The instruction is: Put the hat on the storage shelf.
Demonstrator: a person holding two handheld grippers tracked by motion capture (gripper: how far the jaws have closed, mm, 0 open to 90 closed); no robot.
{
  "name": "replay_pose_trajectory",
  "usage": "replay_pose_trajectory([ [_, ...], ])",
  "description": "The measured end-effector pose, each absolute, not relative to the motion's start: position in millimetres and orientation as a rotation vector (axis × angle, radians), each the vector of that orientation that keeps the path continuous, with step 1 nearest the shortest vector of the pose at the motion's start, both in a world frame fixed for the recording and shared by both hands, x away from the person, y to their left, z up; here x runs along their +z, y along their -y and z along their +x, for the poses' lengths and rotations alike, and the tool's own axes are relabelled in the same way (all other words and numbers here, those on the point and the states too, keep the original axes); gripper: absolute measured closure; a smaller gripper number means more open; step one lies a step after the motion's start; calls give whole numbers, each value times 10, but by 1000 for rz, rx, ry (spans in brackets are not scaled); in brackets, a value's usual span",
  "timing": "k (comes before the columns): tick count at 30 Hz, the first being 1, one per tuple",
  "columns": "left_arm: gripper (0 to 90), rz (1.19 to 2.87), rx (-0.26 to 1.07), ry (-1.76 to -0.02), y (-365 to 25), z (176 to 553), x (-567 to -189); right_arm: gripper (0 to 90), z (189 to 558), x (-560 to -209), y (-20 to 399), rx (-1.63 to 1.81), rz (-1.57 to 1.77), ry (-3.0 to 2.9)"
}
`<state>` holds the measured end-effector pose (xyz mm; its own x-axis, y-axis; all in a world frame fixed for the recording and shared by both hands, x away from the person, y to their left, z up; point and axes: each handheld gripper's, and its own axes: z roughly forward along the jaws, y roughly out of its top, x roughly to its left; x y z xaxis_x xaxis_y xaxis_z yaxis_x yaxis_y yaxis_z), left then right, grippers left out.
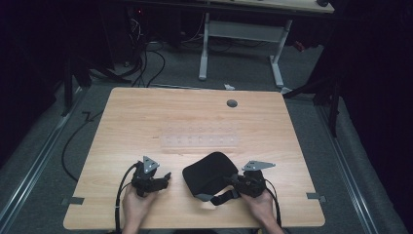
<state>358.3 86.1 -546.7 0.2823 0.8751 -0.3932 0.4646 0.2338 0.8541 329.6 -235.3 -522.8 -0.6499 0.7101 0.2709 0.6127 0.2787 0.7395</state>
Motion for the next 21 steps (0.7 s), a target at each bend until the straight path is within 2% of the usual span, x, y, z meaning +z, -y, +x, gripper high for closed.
replay_pose_trajectory([
  [8,285,1400,449,-1349,-860,3582,-5466,835,3267,-5161,2351,1355,1227,-2424],
  [21,286,1400,447,-1348,-860,3583,-5466,844,3225,-5071,2361,1392,1212,-2422],
])
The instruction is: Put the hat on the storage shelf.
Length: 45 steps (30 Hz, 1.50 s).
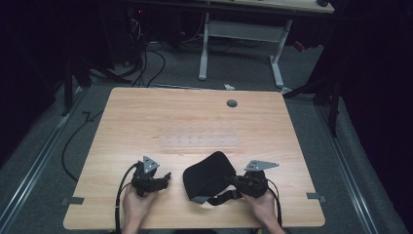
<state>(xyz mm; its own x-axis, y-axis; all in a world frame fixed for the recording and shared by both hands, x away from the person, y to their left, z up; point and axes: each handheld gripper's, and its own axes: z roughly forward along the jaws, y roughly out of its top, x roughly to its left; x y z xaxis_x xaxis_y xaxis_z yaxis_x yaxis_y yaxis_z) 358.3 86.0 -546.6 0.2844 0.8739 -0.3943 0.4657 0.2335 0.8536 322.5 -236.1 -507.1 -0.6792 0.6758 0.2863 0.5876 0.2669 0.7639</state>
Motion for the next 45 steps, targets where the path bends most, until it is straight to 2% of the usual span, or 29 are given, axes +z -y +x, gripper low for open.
replay_pose_trajectory([
  [15,287,1437,432,-1296,-839,3540,-5466,844,3216,-5006,2463,1460,1272,-2390],
  [25,288,1408,369,-1244,-847,3472,-5385,845,3201,-4939,2516,1495,1277,-2359],
  [45,252,1540,278,-981,-525,3103,-5114,846,3209,-4805,2595,1571,1307,-2317],
])
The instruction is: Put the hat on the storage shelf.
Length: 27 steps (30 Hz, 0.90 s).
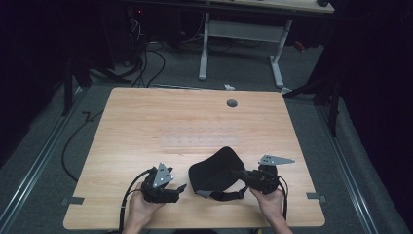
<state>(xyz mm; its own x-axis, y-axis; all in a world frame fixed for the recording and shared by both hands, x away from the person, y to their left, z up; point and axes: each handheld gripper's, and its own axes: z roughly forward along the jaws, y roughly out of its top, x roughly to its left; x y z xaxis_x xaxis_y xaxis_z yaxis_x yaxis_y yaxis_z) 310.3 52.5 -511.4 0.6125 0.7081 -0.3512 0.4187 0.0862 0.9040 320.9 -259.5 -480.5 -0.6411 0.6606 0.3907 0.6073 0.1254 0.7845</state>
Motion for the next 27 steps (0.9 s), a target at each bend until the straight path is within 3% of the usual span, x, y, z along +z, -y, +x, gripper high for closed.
replay_pose_trajectory([
  [15,254,1567,261,-890,-319,3022,-5022,845,3249,-4776,2541,1591,1323,-2331],
  [27,308,1580,257,-871,-254,3011,-4983,845,3273,-4803,2495,1587,1337,-2351],
])
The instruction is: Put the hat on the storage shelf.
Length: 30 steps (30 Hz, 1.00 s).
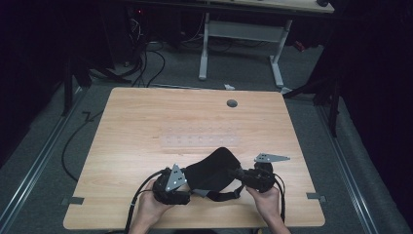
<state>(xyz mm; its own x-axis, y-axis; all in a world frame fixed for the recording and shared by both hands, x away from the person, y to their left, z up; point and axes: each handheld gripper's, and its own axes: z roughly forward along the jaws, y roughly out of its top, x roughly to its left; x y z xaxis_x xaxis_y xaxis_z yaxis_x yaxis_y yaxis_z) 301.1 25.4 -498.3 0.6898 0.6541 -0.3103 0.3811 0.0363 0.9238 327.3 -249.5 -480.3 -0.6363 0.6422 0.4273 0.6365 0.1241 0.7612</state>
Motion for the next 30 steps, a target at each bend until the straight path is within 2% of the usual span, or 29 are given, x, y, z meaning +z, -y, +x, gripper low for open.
replay_pose_trajectory([
  [14,436,1618,272,-895,-190,3059,-4976,843,3302,-4818,2422,1623,1328,-2370],
  [20,576,1629,243,-888,-192,3056,-4930,840,3316,-4798,2421,1636,1336,-2369],
  [30,740,1679,171,-823,-217,3083,-4917,814,3379,-4840,2414,1631,1381,-2362],
])
